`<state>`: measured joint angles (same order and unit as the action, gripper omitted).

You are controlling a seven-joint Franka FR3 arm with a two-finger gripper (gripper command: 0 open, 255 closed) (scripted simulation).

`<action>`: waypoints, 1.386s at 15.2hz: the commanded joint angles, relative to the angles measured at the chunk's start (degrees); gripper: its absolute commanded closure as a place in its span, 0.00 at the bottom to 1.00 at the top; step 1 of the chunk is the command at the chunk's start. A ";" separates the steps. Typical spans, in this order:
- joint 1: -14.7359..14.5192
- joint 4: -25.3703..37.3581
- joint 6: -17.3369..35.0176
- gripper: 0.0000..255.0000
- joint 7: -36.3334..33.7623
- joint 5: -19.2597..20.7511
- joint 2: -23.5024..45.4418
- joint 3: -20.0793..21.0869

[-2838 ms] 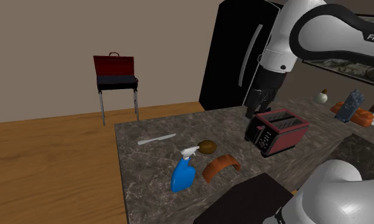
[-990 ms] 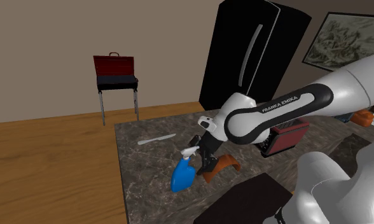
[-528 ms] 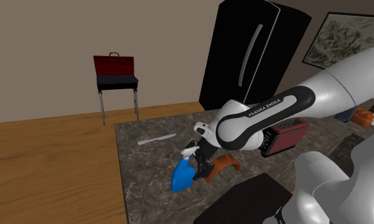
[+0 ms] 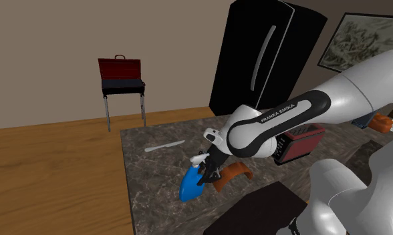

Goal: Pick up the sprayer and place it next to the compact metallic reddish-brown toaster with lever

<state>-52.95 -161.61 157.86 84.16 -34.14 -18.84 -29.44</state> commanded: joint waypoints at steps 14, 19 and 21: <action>6.57 0.69 -5.84 1.00 -8.01 8.27 -5.55 5.17; 9.62 1.93 -10.30 1.00 -11.98 11.94 -8.94 7.70; 10.57 2.57 -12.09 1.00 -13.30 13.07 -10.15 8.52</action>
<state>-42.86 -159.24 146.64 71.72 -21.67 -28.27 -21.49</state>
